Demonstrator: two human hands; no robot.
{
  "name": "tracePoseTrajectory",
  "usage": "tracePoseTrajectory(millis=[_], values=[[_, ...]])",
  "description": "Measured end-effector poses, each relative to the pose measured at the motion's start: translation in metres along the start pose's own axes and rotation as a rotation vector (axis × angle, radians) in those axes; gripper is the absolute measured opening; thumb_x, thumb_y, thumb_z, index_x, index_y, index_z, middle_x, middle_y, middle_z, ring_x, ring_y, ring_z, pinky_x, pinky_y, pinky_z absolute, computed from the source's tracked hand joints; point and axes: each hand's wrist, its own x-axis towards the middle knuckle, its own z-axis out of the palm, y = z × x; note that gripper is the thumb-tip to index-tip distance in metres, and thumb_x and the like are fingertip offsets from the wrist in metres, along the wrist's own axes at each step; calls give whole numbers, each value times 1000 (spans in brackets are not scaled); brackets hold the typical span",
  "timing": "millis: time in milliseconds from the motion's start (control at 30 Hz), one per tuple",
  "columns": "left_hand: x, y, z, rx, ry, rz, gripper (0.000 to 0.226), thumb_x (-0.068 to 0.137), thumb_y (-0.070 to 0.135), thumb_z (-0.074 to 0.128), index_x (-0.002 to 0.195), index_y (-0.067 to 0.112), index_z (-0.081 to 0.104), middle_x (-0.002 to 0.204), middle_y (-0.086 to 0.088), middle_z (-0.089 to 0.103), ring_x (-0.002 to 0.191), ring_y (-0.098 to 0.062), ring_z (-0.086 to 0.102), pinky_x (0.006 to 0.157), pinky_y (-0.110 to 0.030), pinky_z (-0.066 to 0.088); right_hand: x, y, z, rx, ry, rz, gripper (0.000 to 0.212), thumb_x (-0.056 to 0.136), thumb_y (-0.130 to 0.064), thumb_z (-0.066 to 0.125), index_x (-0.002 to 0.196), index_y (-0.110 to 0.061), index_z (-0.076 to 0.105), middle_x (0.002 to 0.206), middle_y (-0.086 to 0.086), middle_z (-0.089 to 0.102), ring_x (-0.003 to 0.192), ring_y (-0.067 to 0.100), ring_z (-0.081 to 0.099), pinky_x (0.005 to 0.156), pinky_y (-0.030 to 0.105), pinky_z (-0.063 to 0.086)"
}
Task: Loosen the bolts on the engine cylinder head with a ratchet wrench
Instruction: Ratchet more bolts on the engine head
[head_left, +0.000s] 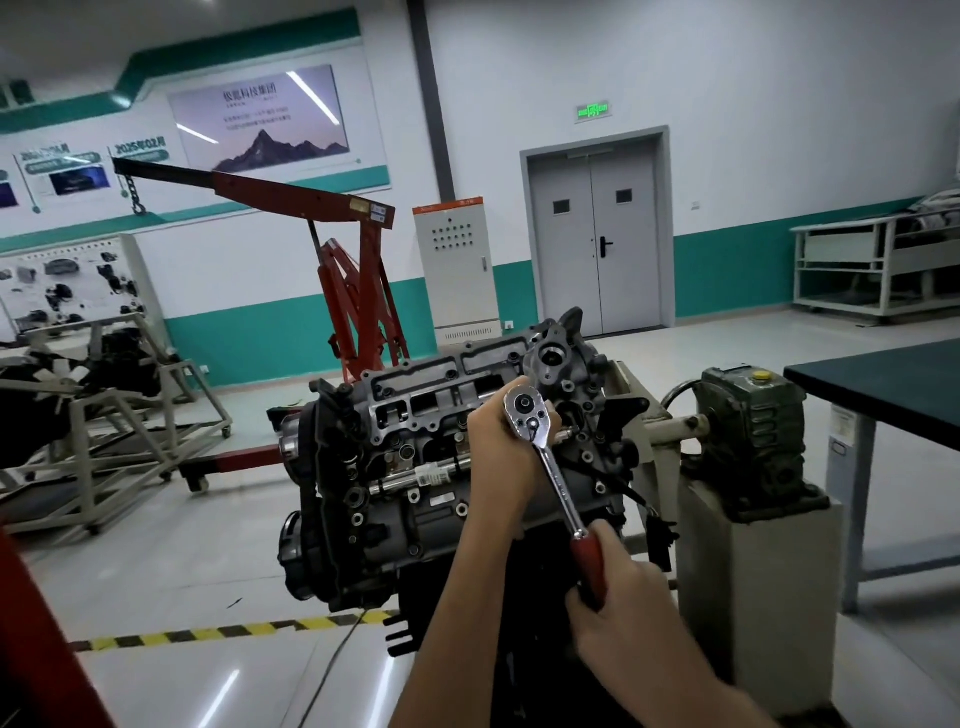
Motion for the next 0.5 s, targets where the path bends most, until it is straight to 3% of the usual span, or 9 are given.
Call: tracePoseTrajectory(millis=[67, 133, 200, 300, 400, 500], values=[[3, 0, -3, 10, -29, -32, 46, 80, -16, 55, 56, 22, 44, 51, 15, 38, 58, -9, 36, 61, -29, 34, 11, 13, -30, -98, -65, -73, 32, 77, -9, 61, 103, -22, 48, 58, -10, 50, 48, 3, 53, 48, 10, 42], [4, 1, -7, 25, -92, -28, 51, 77, -17, 56, 50, 26, 47, 48, 16, 43, 53, -2, 37, 57, -21, 36, 33, 26, -65, -299, -113, -197, 31, 79, -8, 61, 107, -15, 52, 62, -11, 53, 49, 3, 53, 51, 19, 49], [5, 5, -10, 26, -131, -4, 54, 75, -15, 60, 49, 30, 45, 46, 17, 45, 48, 2, 37, 51, -10, 31, 61, 28, -100, -530, -99, -309, 27, 80, -10, 61, 106, -15, 55, 64, -11, 53, 51, 0, 53, 48, 17, 47], [5, 7, -9, 9, -126, 1, 51, 75, -11, 67, 52, 28, 45, 47, 17, 47, 48, 2, 38, 49, -10, 31, 92, 20, -129, -658, -69, -409, 25, 77, -9, 65, 97, -19, 55, 64, -11, 55, 54, 2, 53, 54, 12, 41], [0, 5, -9, 49, -83, 32, 41, 76, -7, 67, 58, 22, 45, 52, 16, 47, 52, -1, 37, 53, -18, 33, 82, 25, -114, -574, -95, -322, 24, 81, -10, 59, 103, -17, 54, 66, -12, 51, 58, -2, 53, 53, 17, 47], [-7, 2, -4, 84, -6, 104, 38, 77, -9, 63, 66, 22, 45, 58, 16, 46, 56, -2, 38, 54, -17, 32, 38, 25, -67, -246, -124, -140, 31, 79, -9, 61, 106, -20, 49, 71, -5, 56, 58, 6, 57, 58, 25, 53]])
